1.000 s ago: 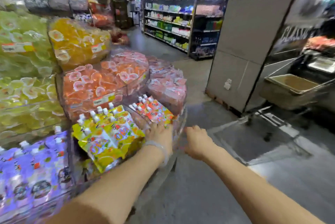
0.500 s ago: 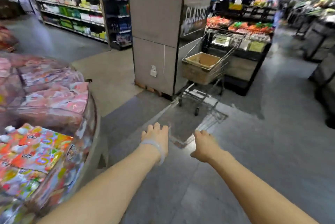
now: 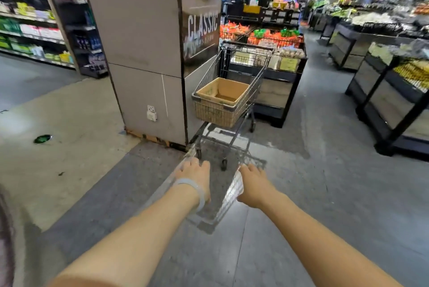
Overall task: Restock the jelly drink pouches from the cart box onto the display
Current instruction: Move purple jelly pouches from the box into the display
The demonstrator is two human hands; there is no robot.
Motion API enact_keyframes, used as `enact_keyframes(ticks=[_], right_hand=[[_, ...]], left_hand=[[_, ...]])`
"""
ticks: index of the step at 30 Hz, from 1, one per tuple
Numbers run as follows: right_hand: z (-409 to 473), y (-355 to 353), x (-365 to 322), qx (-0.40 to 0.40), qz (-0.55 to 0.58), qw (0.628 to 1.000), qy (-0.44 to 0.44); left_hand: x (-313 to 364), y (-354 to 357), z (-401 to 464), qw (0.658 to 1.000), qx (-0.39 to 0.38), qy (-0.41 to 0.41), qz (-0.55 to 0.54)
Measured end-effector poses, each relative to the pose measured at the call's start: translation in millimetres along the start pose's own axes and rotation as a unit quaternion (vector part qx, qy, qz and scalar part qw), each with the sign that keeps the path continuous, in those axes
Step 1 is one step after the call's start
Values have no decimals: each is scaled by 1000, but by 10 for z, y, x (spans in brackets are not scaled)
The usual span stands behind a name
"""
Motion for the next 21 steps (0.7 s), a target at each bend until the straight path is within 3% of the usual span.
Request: enact_keyframes(ticks=[8, 15, 21], right_hand=[[1775, -452, 348, 1, 9, 1000, 14], [3444, -1209, 383, 13, 18, 1000, -18], [4681, -1397, 324, -24, 11, 999, -25]], left_hand=[[48, -334, 1814, 1000, -11, 5, 9], [-60, -1120, 3438, 1000, 10, -23, -5], [-208, -1337, 4658, 999, -12, -31, -14]])
Point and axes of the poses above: each hand's wrist, its own z-axis towards the middle knuckle, its own y-axis out of the palm, x = y × z, the point moved 5 cm from there along z, towards the middle knuckle, and after that the axes turned 2 degrees about -z, right-handed, at the moved point
